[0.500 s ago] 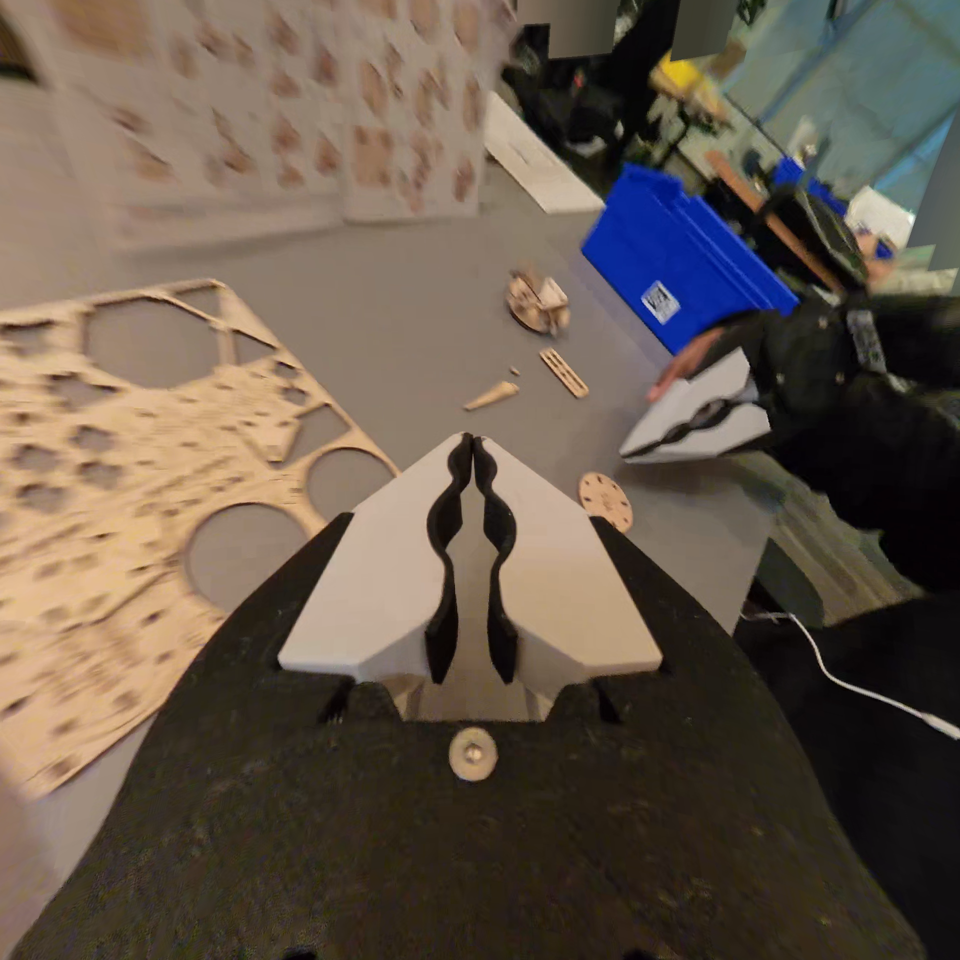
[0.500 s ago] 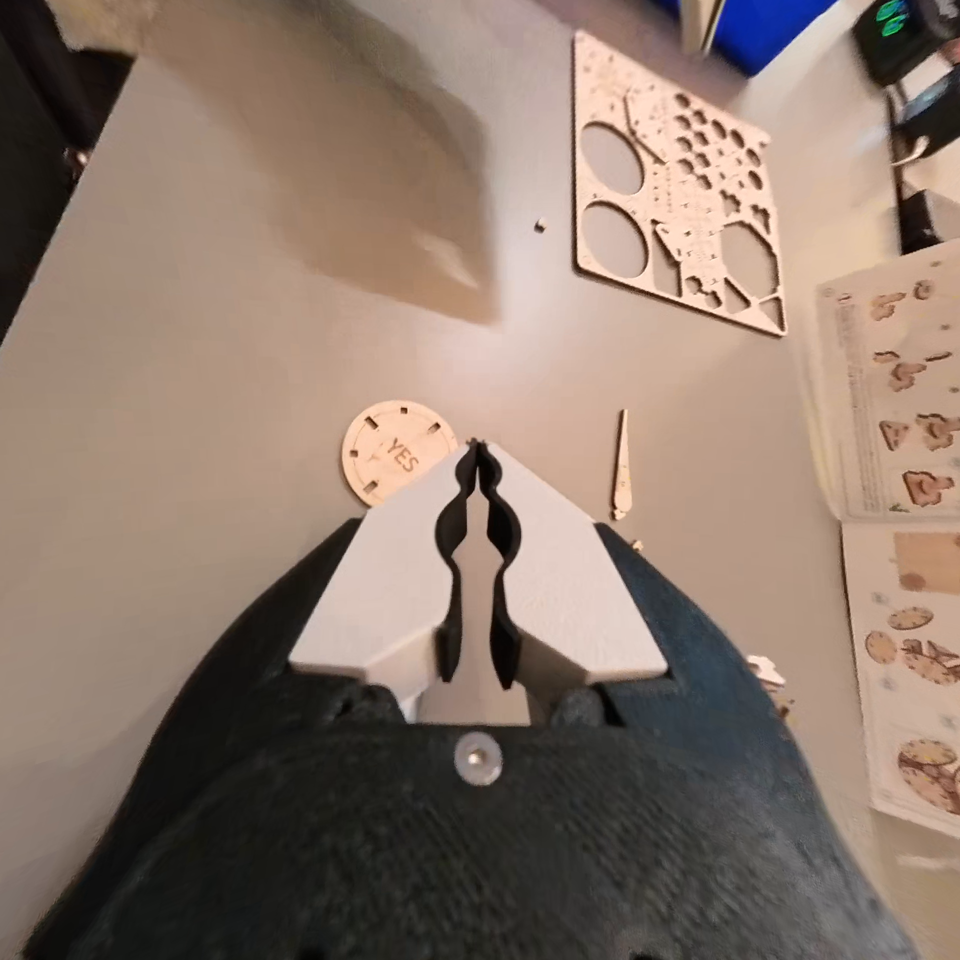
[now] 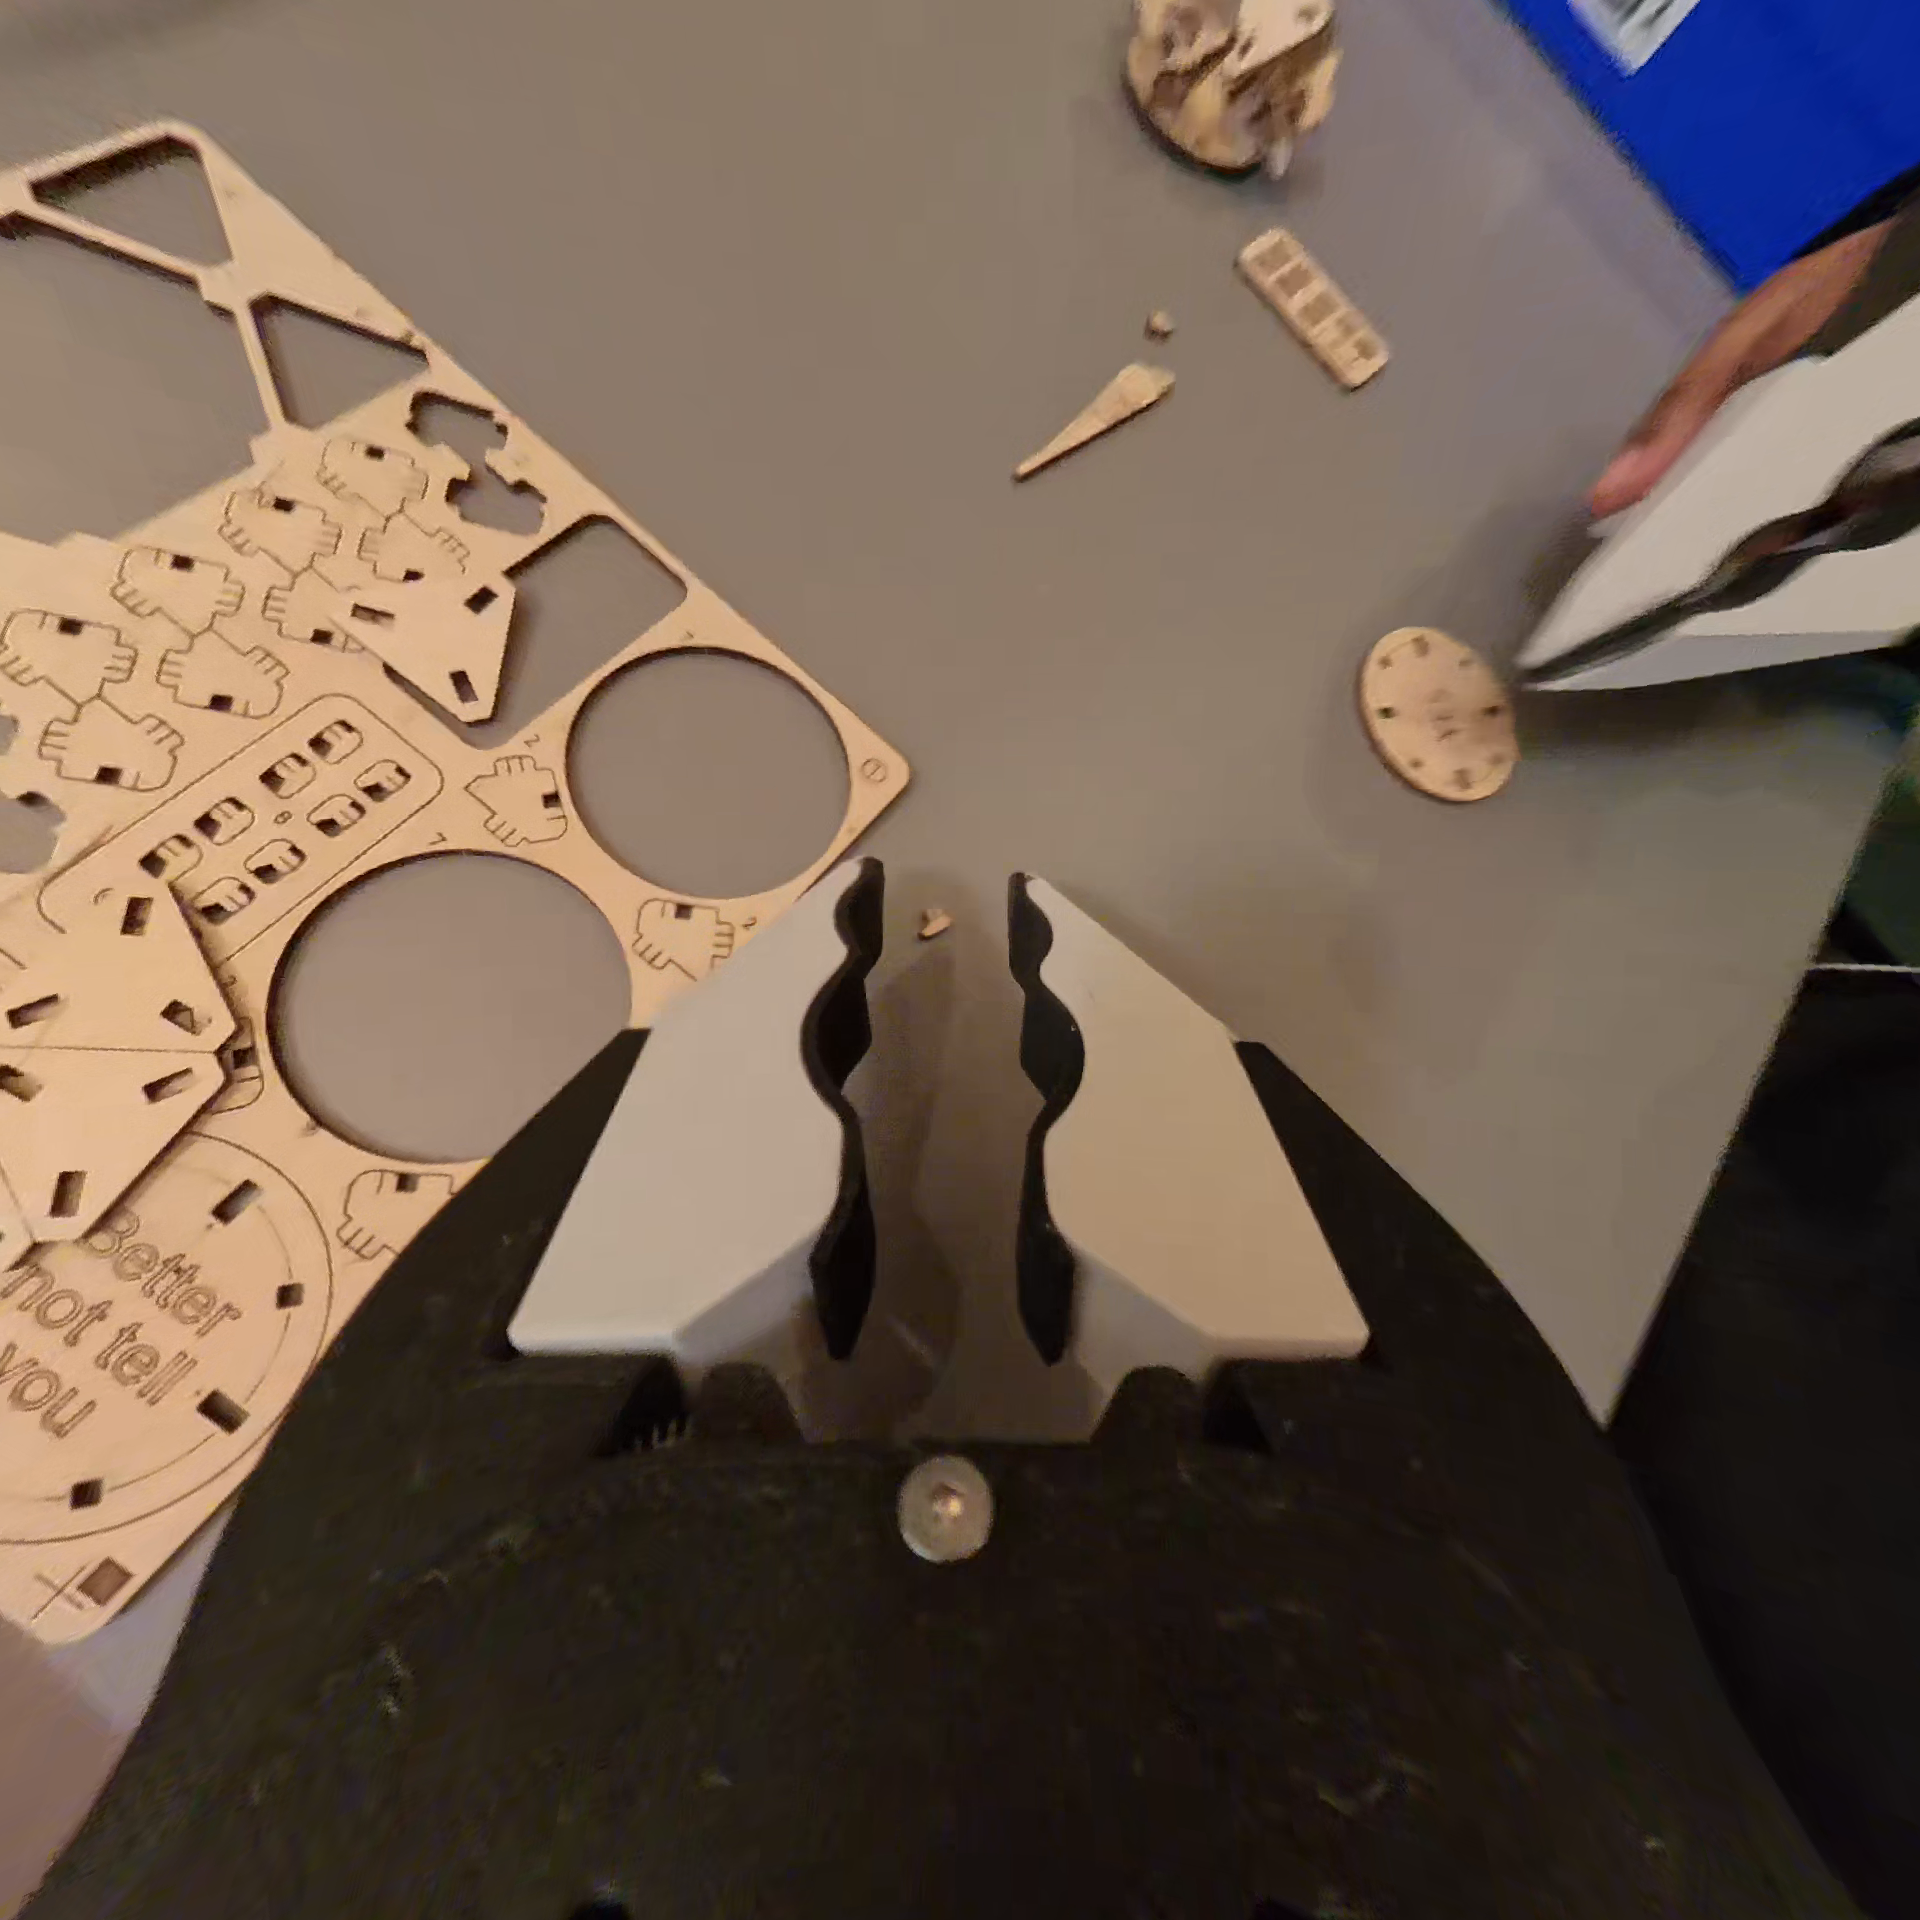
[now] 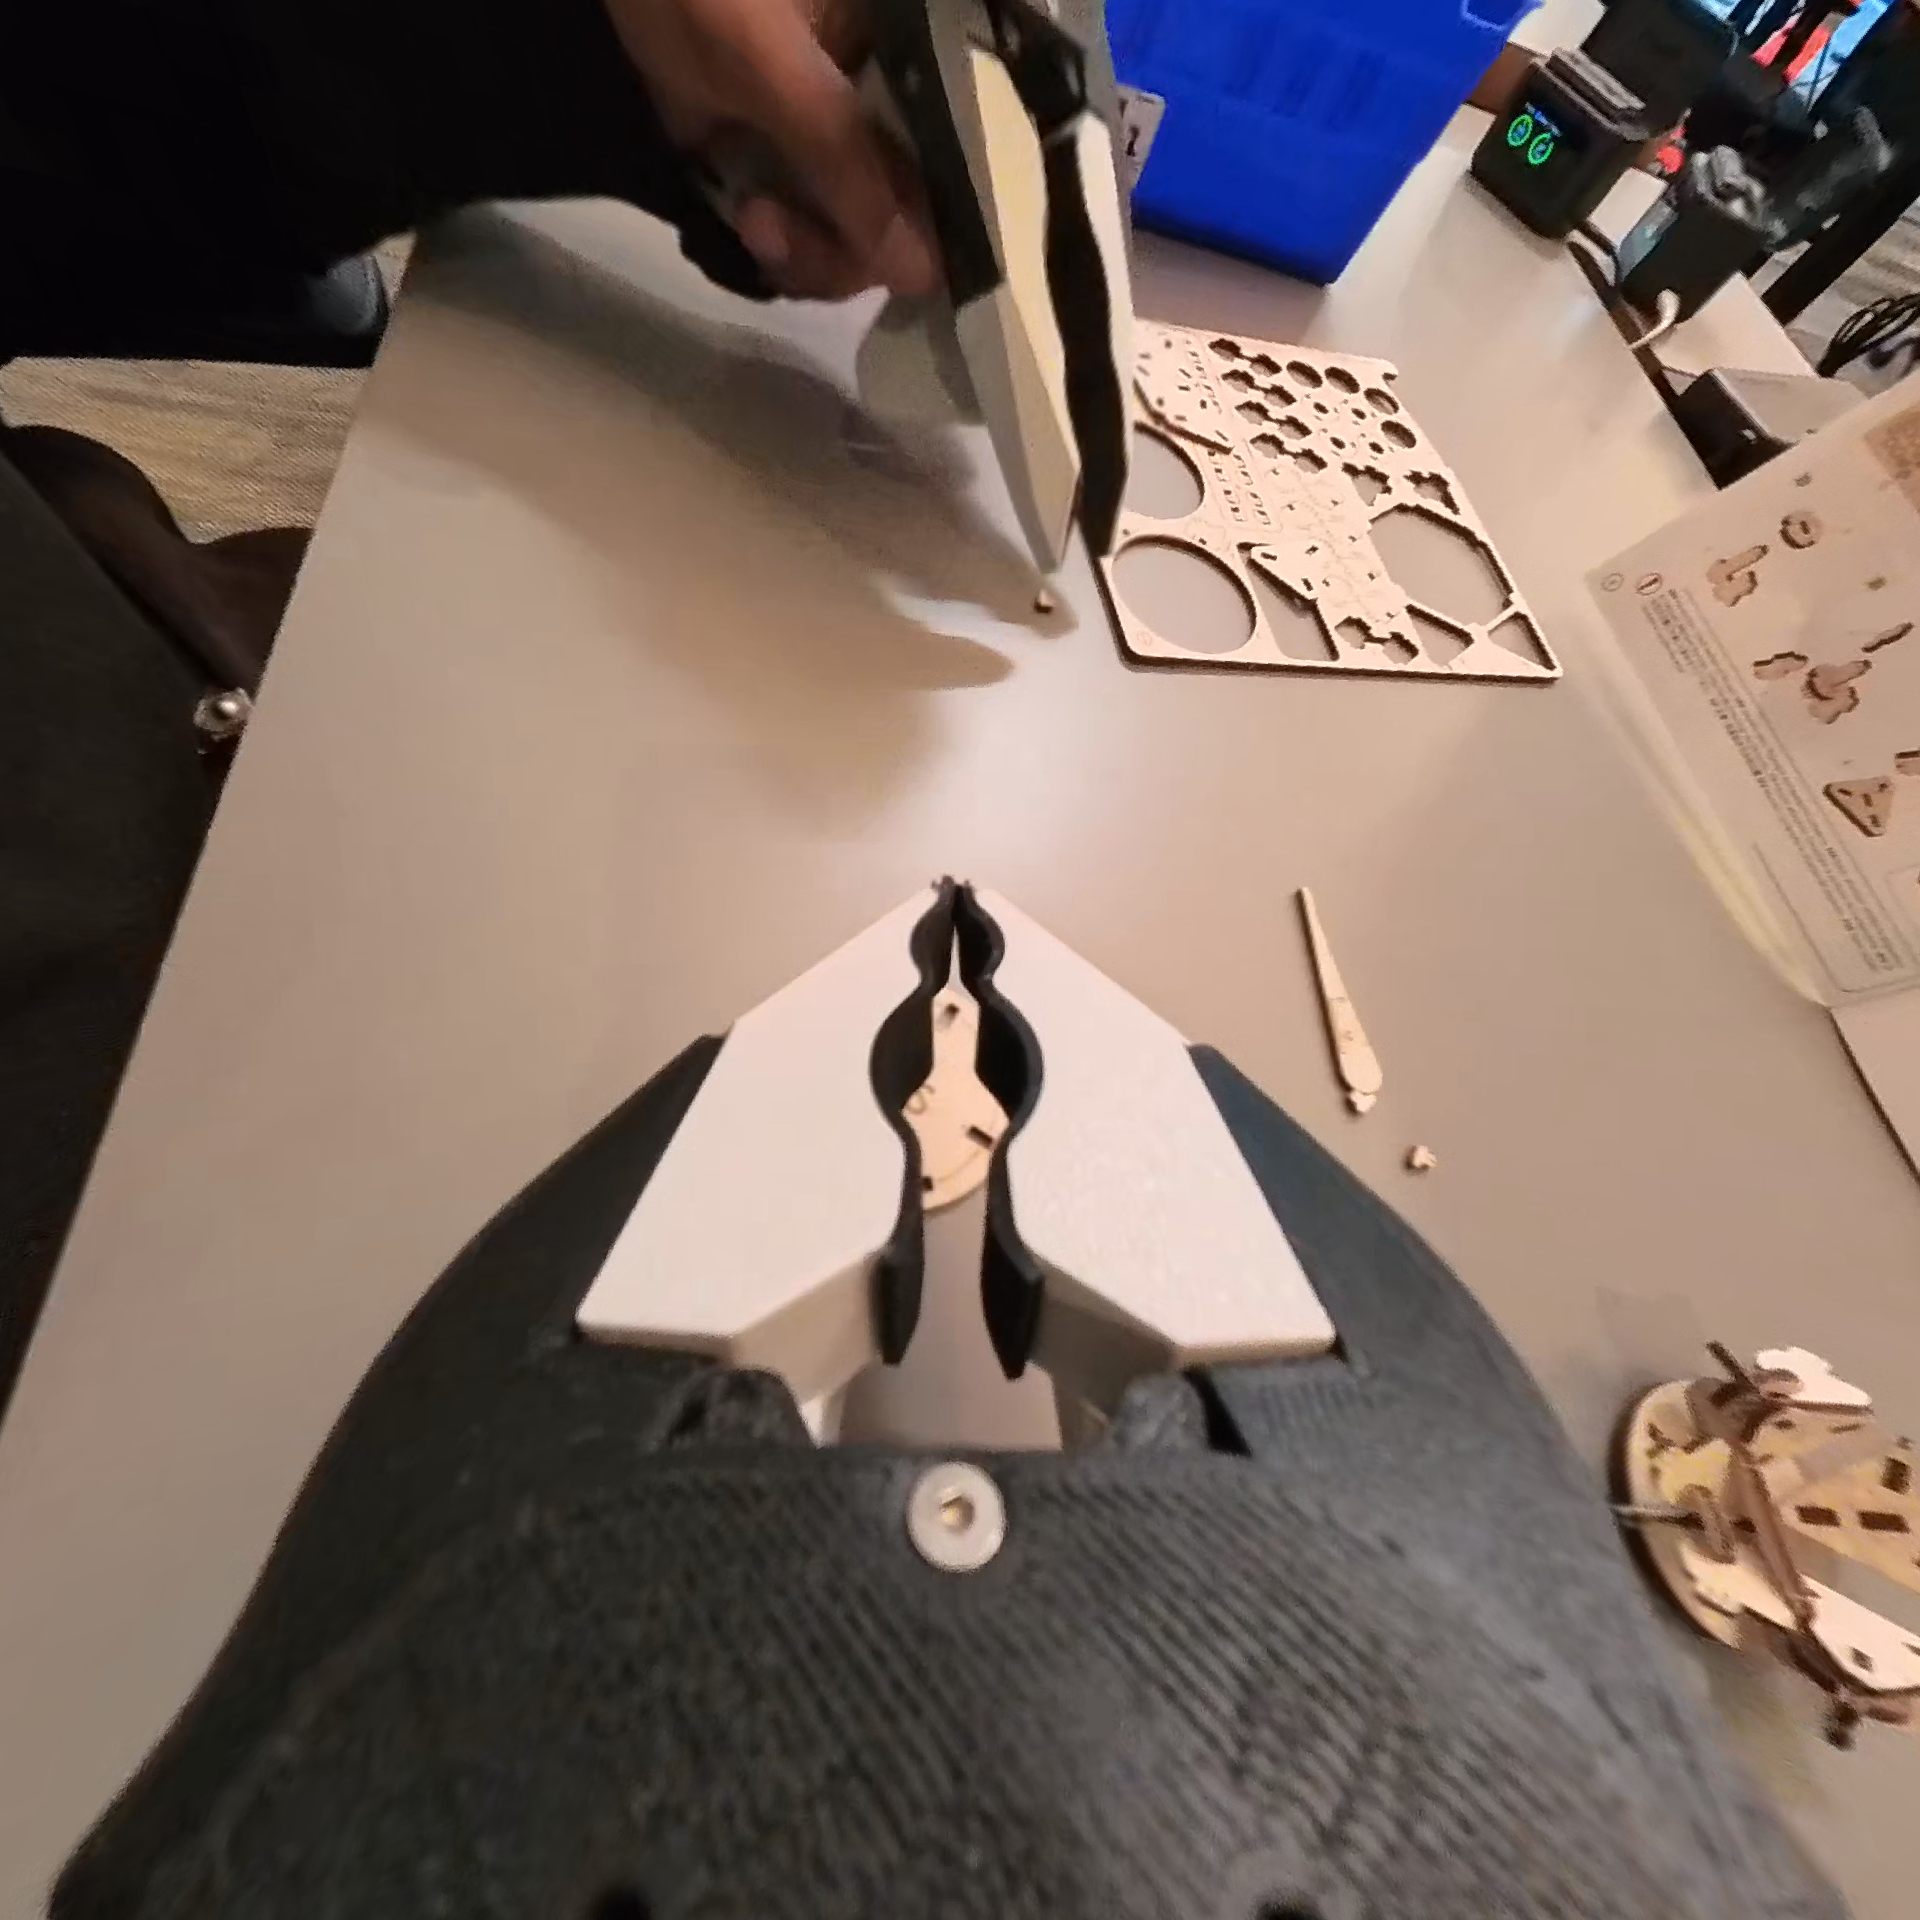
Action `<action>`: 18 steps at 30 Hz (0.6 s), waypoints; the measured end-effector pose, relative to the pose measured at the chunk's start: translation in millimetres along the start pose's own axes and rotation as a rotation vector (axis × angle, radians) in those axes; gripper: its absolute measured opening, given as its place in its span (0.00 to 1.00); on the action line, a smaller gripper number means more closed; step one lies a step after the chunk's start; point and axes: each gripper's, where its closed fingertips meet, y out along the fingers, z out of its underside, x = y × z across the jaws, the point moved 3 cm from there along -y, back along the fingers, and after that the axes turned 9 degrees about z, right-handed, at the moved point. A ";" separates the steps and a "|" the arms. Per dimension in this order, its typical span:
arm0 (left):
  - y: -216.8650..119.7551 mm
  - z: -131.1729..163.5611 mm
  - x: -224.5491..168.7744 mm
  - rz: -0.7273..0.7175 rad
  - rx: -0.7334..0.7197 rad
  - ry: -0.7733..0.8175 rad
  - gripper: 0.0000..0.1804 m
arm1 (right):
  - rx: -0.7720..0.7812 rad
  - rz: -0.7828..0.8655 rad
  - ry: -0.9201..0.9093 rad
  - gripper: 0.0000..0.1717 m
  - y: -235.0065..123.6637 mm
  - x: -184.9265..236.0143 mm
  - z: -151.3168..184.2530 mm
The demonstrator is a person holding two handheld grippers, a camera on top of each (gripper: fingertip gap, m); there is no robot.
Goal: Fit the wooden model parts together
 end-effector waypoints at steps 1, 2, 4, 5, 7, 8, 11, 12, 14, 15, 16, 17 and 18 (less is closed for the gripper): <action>2.7 3.5 3.2 -0.029 0.026 0.010 0.11 | -0.004 -0.001 0.005 0.00 0.1 2.8 0.1; 4.2 7.1 5.2 -0.051 0.056 0.021 0.11 | -0.008 -0.001 0.009 0.00 0.1 5.2 0.5; 4.8 8.9 4.8 -0.068 0.079 0.040 0.11 | -0.012 0.003 0.018 0.00 -0.7 8.5 2.0; 5.2 9.7 3.3 -0.061 0.088 0.041 0.10 | -0.015 0.007 0.022 0.00 -1.1 9.0 2.9; 5.7 10.8 4.5 -0.078 0.099 0.051 0.06 | -0.023 0.013 0.033 0.00 -2.4 9.4 4.0; 6.0 11.1 5.2 -0.089 0.105 0.061 0.02 | -0.027 0.017 0.039 0.00 -2.9 9.3 4.5; 6.9 11.3 2.8 -0.078 0.112 0.068 0.00 | -0.033 0.030 0.050 0.00 -3.8 8.1 5.3; 7.3 10.9 2.1 -0.076 0.110 0.073 0.00 | -0.034 0.037 0.051 0.00 -3.8 7.5 5.1; 8.3 5.4 -4.2 -0.034 0.067 0.077 0.00 | -0.032 0.059 0.043 0.00 -2.9 5.5 3.7; 8.4 -0.5 -9.7 0.004 0.022 0.074 0.00 | -0.036 0.071 0.034 0.00 -2.0 4.2 1.9; 7.8 -8.4 -16.7 0.049 -0.037 0.074 0.00 | -0.048 0.087 0.025 0.00 -0.9 2.0 -0.9; 6.2 -18.0 -24.5 0.095 -0.111 0.083 0.00 | -0.068 0.105 0.019 0.00 0.4 -1.0 -4.9; 4.0 -28.1 -32.5 0.129 -0.193 0.105 0.00 | -0.099 0.118 0.026 0.00 1.8 -4.4 -10.1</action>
